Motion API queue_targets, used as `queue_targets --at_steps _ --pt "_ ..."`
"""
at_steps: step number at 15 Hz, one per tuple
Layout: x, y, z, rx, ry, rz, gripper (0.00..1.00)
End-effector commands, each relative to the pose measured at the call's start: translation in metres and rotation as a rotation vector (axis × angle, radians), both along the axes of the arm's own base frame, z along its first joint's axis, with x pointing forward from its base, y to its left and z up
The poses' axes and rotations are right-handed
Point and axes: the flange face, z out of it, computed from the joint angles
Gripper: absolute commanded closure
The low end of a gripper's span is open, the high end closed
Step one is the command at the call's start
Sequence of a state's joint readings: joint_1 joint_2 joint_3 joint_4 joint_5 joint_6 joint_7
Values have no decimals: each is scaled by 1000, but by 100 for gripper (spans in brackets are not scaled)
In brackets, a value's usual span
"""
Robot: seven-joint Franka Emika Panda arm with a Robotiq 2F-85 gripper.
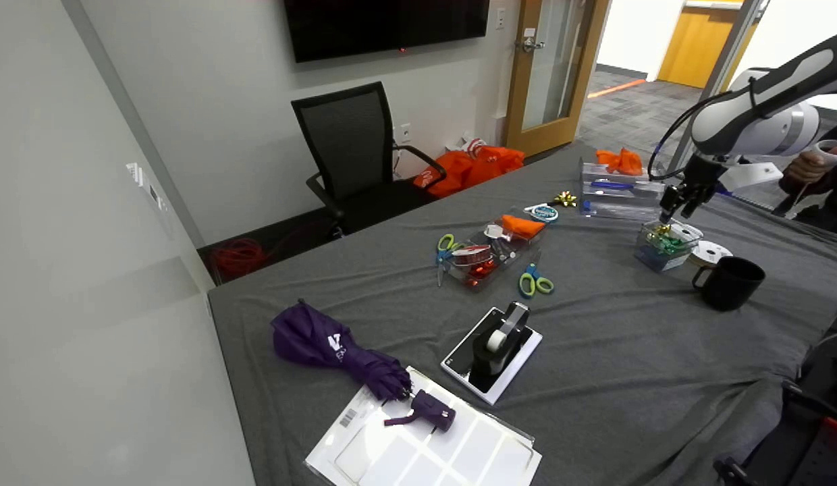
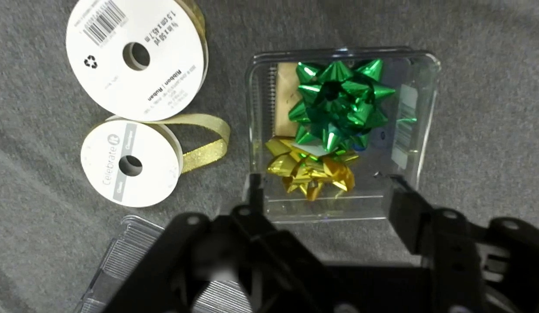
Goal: Pick up the yellow gift bow and put it in the clear storage container with an orange cloth
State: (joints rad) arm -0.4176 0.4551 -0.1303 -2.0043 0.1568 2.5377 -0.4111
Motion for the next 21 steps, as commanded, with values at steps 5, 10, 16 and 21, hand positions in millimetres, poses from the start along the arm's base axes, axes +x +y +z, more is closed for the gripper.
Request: queue_targets --at_steps 5,10,16,21 --pt "2 -1 -20 5 -10 -7 14" --pt "7 3 -26 6 -7 -22 58" --pt "11 -3 -27 -7 -9 -32 39" --pt "10 -10 -36 -41 -22 -36 22"
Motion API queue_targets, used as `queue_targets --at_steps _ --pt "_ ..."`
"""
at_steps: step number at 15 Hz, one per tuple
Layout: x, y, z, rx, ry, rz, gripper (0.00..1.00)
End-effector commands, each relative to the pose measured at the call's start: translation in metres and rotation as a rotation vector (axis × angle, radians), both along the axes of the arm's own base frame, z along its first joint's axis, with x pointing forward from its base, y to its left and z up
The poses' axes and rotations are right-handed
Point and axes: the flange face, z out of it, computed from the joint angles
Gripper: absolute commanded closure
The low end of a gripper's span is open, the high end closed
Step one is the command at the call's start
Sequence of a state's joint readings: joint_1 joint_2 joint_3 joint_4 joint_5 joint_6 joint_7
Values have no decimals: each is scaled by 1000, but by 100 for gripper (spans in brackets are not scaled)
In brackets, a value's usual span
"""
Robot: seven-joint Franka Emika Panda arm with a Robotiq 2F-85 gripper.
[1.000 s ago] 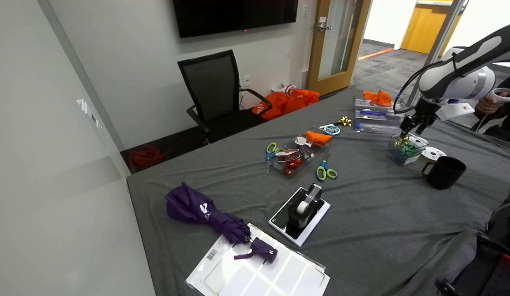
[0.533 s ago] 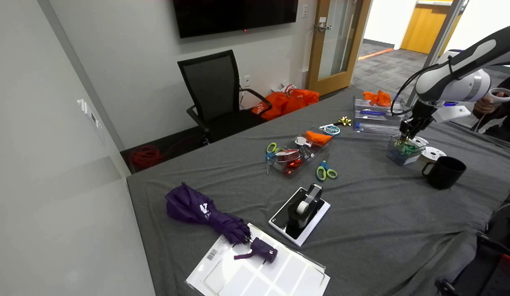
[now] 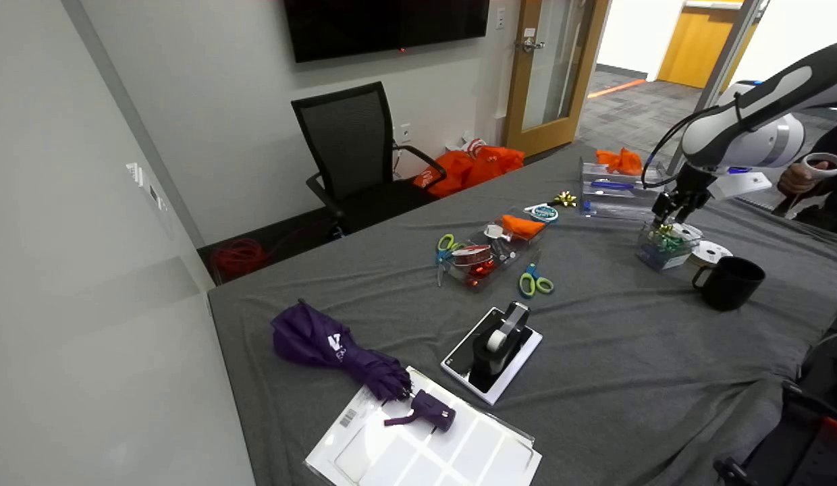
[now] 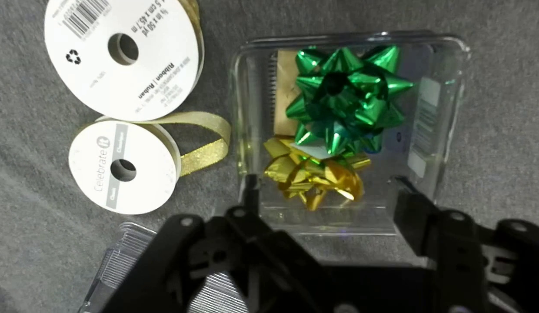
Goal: Pick up the yellow gift bow and put it in the clear storage container with an orange cloth
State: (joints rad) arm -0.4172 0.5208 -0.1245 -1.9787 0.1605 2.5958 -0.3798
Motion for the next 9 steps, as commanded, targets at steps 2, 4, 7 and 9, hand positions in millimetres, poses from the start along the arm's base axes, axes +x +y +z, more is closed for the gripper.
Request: queue_targets --at_steps 2,4,7,9 --pt "3 -9 -20 -39 -18 -5 33" --pt "3 -9 -27 -49 -25 -5 44" --pt "4 -8 -36 -56 -28 -7 73" --pt "3 -7 -35 -50 -25 -7 88"
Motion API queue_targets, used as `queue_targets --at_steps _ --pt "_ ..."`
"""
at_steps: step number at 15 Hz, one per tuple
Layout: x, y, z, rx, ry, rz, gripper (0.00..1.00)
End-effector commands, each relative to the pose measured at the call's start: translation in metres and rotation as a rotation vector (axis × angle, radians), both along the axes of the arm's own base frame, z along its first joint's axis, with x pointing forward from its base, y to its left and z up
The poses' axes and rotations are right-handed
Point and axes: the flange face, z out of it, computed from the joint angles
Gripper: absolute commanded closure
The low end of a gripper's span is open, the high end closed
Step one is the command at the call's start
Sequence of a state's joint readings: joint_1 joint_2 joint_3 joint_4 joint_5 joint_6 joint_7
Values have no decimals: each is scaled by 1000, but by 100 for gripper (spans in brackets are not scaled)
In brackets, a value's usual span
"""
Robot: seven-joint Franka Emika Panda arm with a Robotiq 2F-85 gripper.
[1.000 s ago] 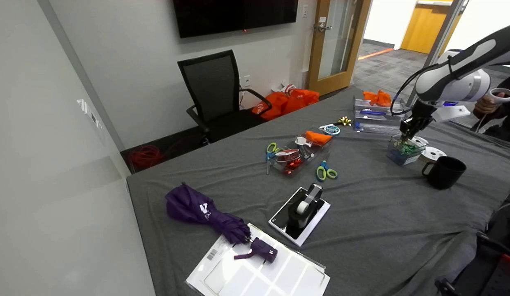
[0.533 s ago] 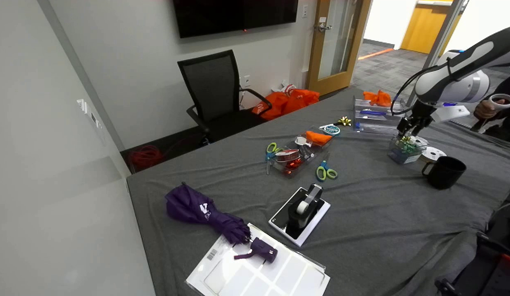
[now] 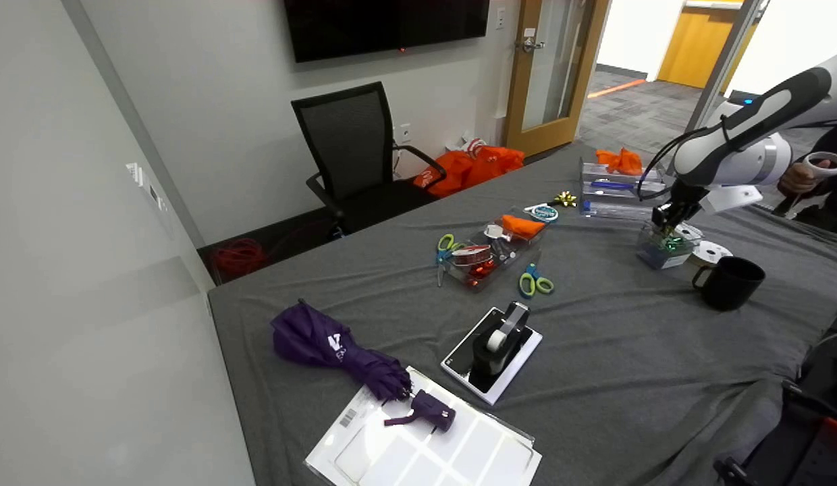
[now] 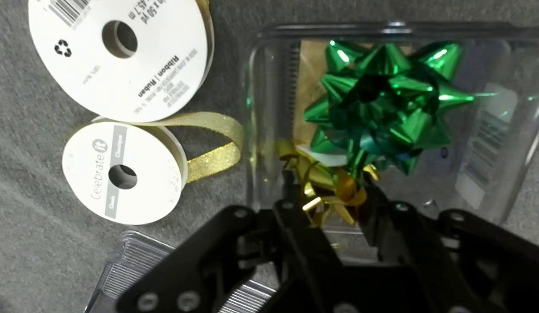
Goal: Pick up the yellow gift bow and put it in the clear storage container with an orange cloth
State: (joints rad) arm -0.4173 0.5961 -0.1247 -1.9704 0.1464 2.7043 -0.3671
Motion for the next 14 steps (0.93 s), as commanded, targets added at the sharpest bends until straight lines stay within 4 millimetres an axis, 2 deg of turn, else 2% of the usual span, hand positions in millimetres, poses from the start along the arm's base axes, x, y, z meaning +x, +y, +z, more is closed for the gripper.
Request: queue_targets --at_steps 1,3,7,10,14 --pt "0 -2 1 1 -1 -3 95" --pt "-2 -1 10 15 3 6 100" --pt "-8 4 38 34 26 28 100" --pt "-12 8 66 46 73 55 100" --pt "-16 17 113 98 76 68 100"
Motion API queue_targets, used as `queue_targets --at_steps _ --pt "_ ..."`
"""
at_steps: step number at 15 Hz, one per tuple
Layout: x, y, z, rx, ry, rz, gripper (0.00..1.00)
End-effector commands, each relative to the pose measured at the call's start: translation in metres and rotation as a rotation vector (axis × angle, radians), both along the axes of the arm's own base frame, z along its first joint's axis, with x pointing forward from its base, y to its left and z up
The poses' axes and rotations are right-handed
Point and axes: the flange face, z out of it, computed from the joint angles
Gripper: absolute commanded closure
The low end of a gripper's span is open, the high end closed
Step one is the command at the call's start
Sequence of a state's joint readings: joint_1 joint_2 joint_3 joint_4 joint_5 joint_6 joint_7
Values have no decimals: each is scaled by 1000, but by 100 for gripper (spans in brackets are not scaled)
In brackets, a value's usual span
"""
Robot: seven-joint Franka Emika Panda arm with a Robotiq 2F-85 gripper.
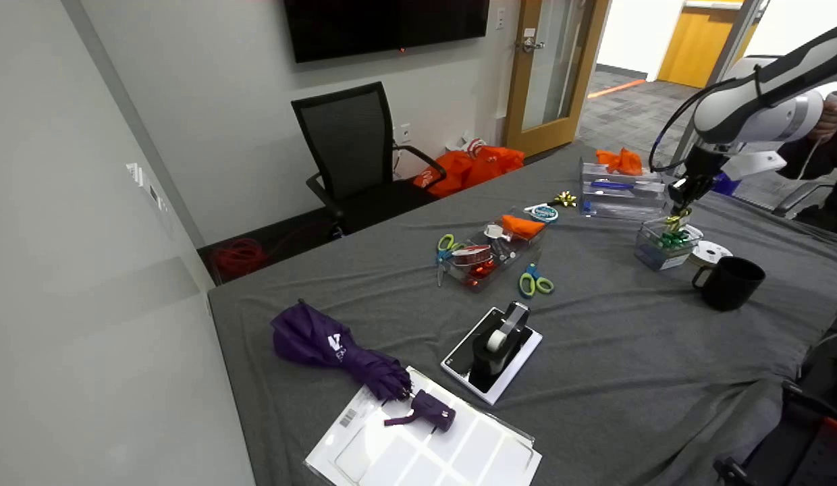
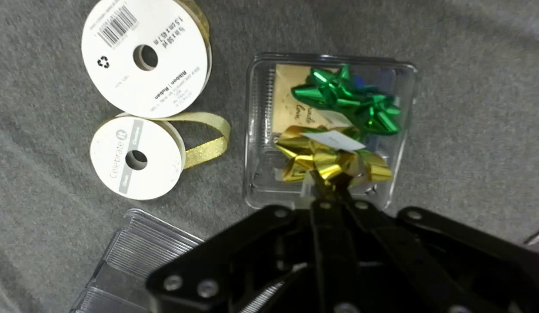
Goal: Pick up the yellow gift bow and put it in the clear storage container with an orange cloth
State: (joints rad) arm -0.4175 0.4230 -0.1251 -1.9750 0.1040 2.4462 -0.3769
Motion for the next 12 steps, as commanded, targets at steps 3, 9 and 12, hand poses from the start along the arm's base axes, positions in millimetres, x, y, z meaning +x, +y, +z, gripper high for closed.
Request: queue_targets --at_steps 3,9,12 --pt "-11 18 70 87 -38 3 100" --pt "13 50 112 235 -304 -134 100" --pt "33 71 114 298 -419 -171 100"
